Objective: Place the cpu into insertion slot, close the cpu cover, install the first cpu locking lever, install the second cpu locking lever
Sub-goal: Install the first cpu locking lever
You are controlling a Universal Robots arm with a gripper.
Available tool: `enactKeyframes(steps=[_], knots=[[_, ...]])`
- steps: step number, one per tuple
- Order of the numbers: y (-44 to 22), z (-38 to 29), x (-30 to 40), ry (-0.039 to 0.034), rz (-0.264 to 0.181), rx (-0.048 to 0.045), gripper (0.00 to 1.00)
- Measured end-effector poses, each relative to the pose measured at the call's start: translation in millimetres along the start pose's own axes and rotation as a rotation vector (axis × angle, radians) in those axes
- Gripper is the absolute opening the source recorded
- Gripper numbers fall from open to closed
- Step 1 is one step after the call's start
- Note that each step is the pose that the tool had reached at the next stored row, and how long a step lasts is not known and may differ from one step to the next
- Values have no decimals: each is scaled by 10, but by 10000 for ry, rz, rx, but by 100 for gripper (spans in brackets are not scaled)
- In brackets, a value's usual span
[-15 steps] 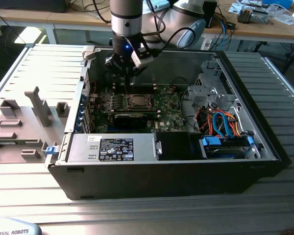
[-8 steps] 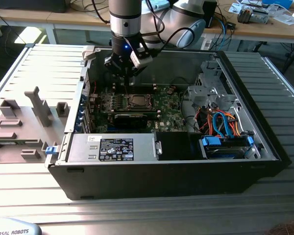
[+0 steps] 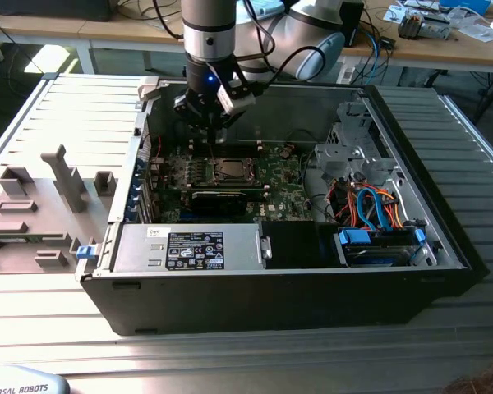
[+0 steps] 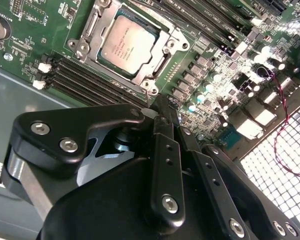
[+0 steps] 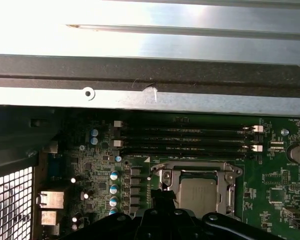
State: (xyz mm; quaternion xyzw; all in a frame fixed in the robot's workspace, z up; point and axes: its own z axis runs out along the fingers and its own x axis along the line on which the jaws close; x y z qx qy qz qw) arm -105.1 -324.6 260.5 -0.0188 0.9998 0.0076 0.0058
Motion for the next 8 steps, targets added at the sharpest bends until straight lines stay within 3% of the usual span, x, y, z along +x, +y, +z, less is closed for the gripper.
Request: enactKeyframes(steps=[8], knots=[[1,2,24,0,-1,1,11]])
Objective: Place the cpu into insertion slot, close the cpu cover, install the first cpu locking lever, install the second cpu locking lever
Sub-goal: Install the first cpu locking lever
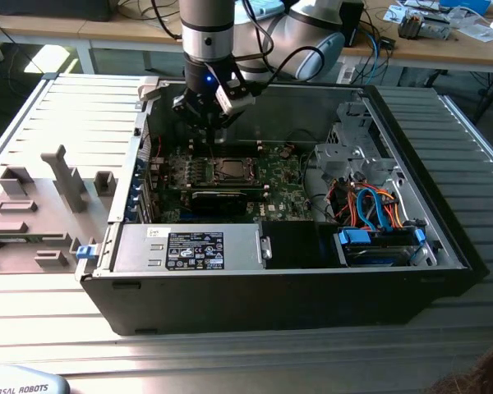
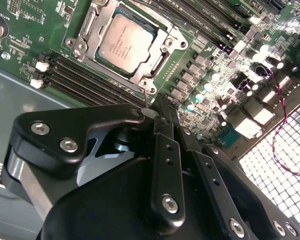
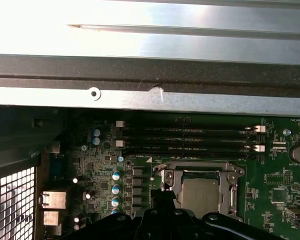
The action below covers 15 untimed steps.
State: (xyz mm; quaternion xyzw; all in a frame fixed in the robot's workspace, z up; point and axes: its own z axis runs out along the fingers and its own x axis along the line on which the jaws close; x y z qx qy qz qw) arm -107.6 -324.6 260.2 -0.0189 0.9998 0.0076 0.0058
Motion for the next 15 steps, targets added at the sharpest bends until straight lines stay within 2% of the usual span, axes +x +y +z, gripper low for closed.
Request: enactKeyframes(steps=[15], knots=[[1,5,38,0,0,0,11]])
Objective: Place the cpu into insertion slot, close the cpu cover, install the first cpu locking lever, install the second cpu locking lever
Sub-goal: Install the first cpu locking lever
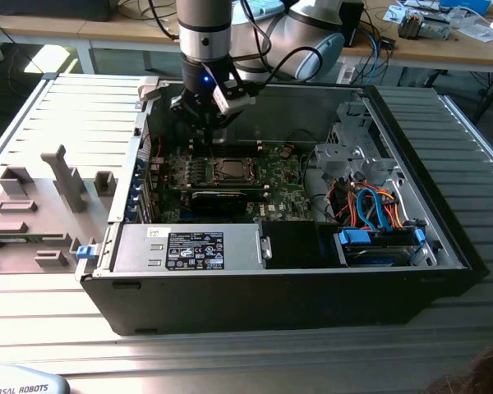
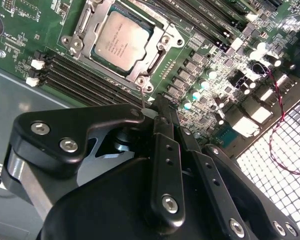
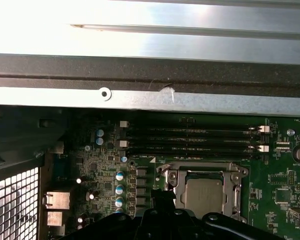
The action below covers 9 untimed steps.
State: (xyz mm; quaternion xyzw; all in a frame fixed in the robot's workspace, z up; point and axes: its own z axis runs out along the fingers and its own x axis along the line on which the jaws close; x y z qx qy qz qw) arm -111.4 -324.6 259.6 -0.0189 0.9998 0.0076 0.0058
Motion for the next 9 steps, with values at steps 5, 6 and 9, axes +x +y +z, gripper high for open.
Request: enactKeyframes(steps=[5,6,9], knots=[[0,2,8,0,1,0,11],[0,2,11,0,1,-1,11],[1,2,26,0,0,0,11]])
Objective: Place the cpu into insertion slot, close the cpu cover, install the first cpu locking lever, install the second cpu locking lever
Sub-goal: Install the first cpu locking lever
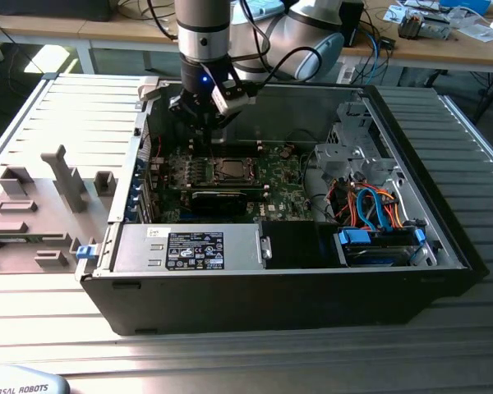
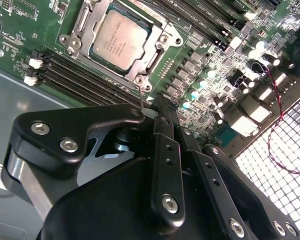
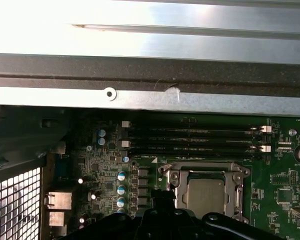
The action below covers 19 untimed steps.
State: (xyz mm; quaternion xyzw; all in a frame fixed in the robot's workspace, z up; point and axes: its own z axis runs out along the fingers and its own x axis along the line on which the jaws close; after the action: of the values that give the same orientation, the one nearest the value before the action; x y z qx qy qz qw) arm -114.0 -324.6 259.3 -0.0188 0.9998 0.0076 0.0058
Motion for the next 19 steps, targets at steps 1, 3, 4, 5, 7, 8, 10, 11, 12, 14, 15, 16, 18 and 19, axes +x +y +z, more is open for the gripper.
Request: enactKeyframes(steps=[1,3,4,5,7,8,10,11,12,14,15,16,18,19], knots=[[0,0,5,0,-1,0,11],[1,0,13,0,0,0,11],[1,0,26,0,0,0,11],[1,1,36,-1,0,-1,11],[3,2,59,-1,-1,-1,11],[5,1,70,0,-1,0,11],[10,3,92,-1,-2,-1,11],[17,5,103,0,-24,-4,11],[26,8,114,0,-56,-5,11],[47,11,130,2,-126,-7,11],[60,12,131,2,-140,-12,11],[91,15,132,1,-160,-32,11],[124,17,132,0,-180,-59,11],[145,20,132,-1,-191,-92,11]])
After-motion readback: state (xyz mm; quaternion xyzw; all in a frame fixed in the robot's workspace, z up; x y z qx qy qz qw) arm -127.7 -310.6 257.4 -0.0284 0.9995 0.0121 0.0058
